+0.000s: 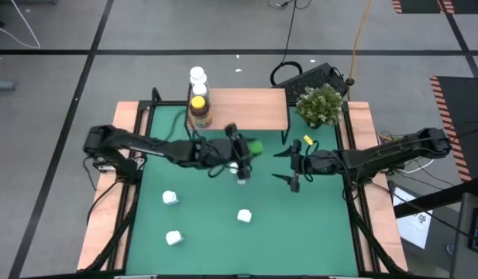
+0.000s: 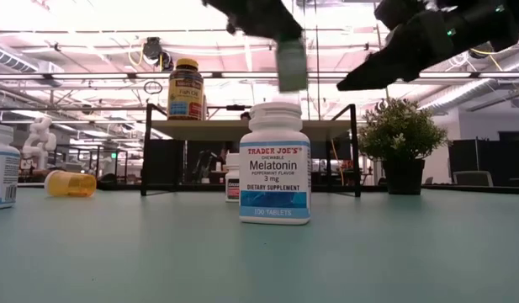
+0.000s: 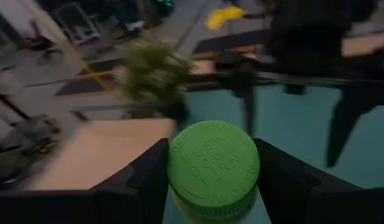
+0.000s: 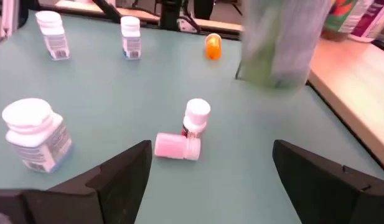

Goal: Pick and place medicine bottles onto shelf by color
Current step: Put the green pill bottle on the shelf

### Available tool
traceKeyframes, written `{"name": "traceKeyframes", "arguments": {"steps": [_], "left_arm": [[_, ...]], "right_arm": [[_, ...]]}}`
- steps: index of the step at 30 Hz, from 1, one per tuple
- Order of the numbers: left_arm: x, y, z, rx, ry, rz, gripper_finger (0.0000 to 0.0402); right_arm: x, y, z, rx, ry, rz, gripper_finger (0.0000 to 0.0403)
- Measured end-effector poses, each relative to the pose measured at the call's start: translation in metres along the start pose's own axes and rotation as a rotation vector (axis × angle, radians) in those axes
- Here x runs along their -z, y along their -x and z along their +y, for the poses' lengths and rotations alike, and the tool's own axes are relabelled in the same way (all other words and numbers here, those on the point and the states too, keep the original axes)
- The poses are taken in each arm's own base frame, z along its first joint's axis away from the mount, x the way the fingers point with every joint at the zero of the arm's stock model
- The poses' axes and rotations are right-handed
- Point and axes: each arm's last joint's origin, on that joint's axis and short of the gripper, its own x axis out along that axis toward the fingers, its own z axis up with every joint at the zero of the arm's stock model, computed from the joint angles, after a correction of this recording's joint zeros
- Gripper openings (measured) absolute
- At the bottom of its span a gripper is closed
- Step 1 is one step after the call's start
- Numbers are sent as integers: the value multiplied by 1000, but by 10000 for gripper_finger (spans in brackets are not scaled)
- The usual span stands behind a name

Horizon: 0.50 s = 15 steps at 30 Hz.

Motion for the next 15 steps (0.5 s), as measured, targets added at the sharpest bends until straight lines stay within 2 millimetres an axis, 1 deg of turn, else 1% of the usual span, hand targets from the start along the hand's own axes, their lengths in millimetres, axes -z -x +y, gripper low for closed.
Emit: {"name": "traceKeyframes", "arguments": {"steps": [3,6,8,11,15], "left_arm": [[-8,11,32,-80,21,-10,198],[-14,21,69,-173,67,-42,198],[-18,24,92,-237,92,-82,198],[-11,24,124,-304,103,-67,198],[-8,21,160,-310,146,-8,198]], "right_arm": [[-2,6,-2,0,-20,-6,320],[-3,7,-2,2,-40,-18,318],[-3,7,-2,2,-40,-20,318],[-2,5,-2,2,-39,-13,318],[-3,4,-2,9,-41,-19,318]]}}
